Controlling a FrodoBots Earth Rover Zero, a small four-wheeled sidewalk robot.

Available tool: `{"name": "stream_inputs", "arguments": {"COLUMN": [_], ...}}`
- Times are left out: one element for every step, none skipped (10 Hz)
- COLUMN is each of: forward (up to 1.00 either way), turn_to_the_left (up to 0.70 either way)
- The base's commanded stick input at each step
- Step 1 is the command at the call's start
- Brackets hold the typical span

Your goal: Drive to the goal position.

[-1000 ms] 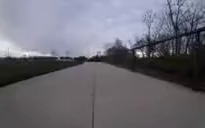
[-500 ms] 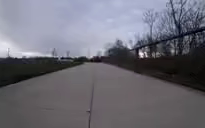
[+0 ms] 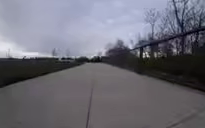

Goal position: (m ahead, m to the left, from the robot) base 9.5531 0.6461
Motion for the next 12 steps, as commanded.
{"name": "stream_inputs", "arguments": {"forward": [1.00,1.00,1.00,1.00,1.00,1.00,1.00,1.00,1.00,1.00,1.00,1.00], "turn_to_the_left": [0.00,0.00,0.00,0.00,0.00,0.00,0.00,0.00,0.00,0.00,0.00,0.00]}}
